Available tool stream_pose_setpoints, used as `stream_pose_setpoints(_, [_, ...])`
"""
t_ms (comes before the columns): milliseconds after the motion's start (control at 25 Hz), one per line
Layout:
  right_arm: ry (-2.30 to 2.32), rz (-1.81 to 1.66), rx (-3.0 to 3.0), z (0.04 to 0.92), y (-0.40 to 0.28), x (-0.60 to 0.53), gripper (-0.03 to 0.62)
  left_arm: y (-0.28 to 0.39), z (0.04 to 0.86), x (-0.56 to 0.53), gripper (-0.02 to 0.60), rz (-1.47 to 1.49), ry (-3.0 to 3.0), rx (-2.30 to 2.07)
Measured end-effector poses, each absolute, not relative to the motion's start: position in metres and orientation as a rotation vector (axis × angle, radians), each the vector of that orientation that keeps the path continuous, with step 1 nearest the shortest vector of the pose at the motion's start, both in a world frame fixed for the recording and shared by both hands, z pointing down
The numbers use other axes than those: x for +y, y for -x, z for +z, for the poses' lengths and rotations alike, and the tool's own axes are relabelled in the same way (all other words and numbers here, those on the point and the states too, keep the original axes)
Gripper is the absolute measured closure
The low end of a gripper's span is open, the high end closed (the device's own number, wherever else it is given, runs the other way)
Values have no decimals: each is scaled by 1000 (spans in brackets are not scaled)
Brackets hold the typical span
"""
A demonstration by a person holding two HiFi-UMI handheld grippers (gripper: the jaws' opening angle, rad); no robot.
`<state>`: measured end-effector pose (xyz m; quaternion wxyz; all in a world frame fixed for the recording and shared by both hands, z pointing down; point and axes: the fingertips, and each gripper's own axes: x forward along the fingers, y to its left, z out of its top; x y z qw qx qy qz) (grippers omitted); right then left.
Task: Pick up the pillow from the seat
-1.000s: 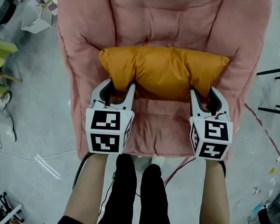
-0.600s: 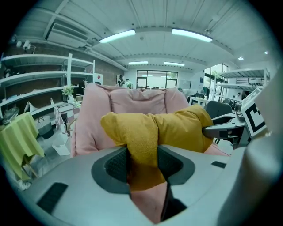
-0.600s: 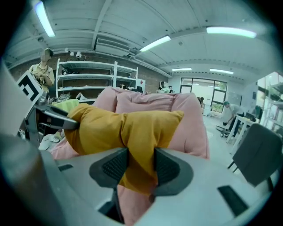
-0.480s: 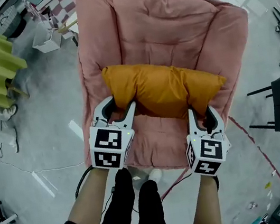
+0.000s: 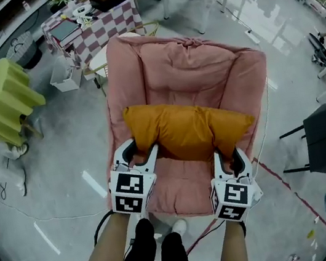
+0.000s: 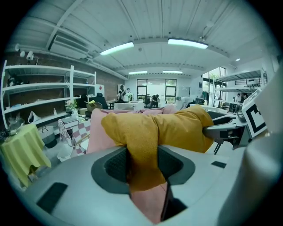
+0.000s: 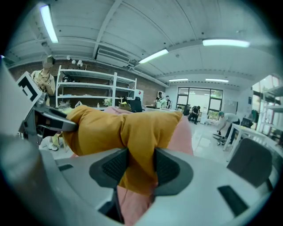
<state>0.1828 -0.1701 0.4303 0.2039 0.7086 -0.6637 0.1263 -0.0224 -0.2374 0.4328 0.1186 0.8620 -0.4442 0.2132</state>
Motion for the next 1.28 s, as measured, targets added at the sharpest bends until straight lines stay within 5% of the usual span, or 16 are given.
stream_pose_setpoints(1280, [-2108, 120, -1967, 238, -163, -81, 401, 44, 233, -153, 399, 402, -2697, -1444])
